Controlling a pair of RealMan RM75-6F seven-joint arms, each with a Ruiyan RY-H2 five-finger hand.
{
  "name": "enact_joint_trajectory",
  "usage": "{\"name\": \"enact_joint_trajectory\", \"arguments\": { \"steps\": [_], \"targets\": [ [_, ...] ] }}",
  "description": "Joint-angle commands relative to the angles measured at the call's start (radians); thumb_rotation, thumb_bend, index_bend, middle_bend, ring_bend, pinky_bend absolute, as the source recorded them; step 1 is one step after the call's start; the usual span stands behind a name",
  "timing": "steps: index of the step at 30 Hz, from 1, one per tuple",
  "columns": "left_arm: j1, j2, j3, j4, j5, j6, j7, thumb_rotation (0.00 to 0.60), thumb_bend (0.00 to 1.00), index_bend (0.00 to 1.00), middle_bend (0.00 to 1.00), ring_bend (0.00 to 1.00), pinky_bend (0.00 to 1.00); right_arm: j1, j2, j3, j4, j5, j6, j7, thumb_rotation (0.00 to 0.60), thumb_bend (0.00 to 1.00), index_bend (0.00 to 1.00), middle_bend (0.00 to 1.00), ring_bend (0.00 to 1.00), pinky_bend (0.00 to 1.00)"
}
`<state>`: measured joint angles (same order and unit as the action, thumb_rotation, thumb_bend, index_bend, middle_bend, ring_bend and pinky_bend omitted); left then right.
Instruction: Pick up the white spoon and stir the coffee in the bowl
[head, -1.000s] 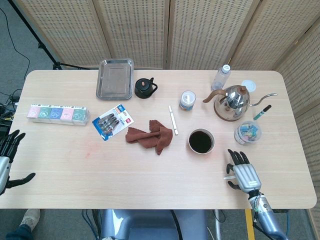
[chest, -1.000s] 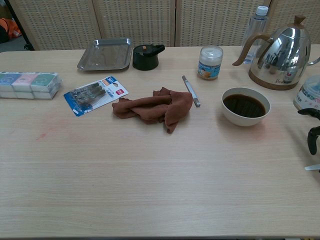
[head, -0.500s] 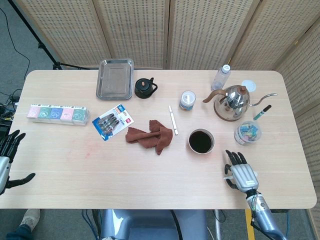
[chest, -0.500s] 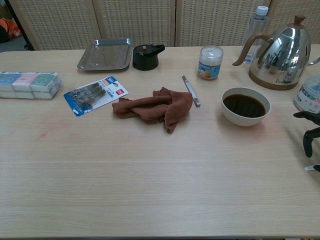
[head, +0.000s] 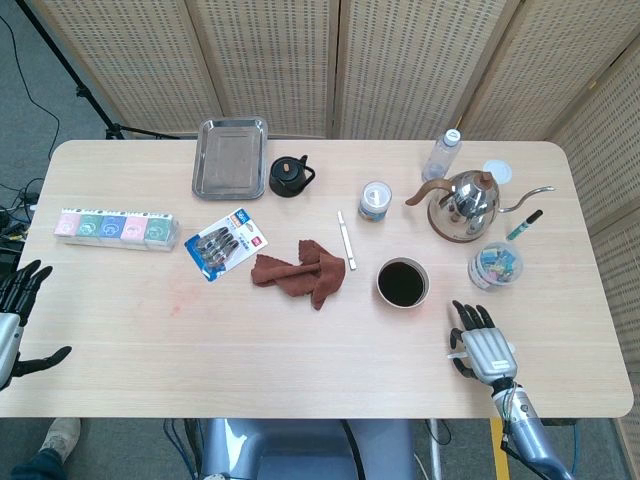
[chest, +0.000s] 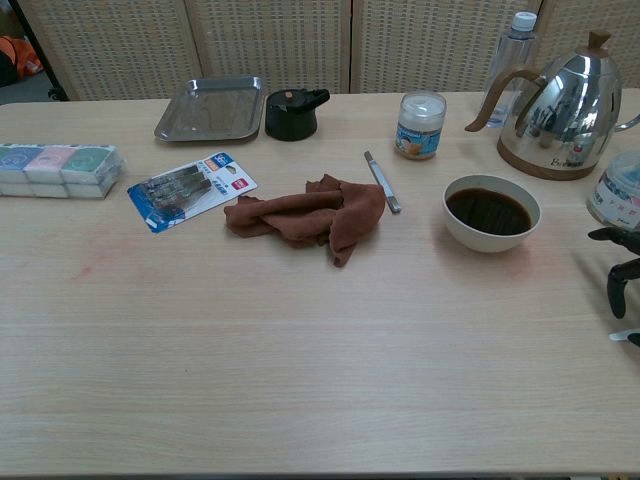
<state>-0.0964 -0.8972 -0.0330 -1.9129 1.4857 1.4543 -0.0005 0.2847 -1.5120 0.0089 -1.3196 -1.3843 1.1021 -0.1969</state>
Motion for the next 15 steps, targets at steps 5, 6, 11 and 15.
{"name": "enact_joint_trajectory", "arguments": {
  "steps": [5,6,11,15],
  "targets": [
    [-0.001,0.001,0.001,-0.001,0.0,-0.004,0.002,0.6,0.13,0.0,0.0,0.0,0.0,0.005,0.002,-0.003,-0.009,0.009,-0.012,-0.01,0.6,0.36,0.5,0.0,0.0,0.0],
    [-0.002,0.001,0.001,-0.001,0.0,-0.005,0.003,0.6,0.13,0.0,0.0,0.0,0.0,0.005,0.001,-0.002,-0.009,0.012,-0.014,-0.011,0.6,0.36,0.5,0.0,0.0,0.0],
    [-0.003,0.002,0.001,-0.002,-0.002,-0.009,0.004,0.6,0.13,0.0,0.0,0.0,0.0,0.009,-0.002,0.002,-0.002,0.029,-0.027,-0.017,0.6,0.36,0.5,0.0,0.0,0.0],
    [-0.003,0.003,0.001,-0.002,-0.001,-0.008,0.004,0.6,0.13,0.0,0.0,0.0,0.0,0.012,-0.001,0.004,-0.003,0.04,-0.033,-0.024,0.6,0.36,0.5,0.0,0.0,0.0]
  ]
}}
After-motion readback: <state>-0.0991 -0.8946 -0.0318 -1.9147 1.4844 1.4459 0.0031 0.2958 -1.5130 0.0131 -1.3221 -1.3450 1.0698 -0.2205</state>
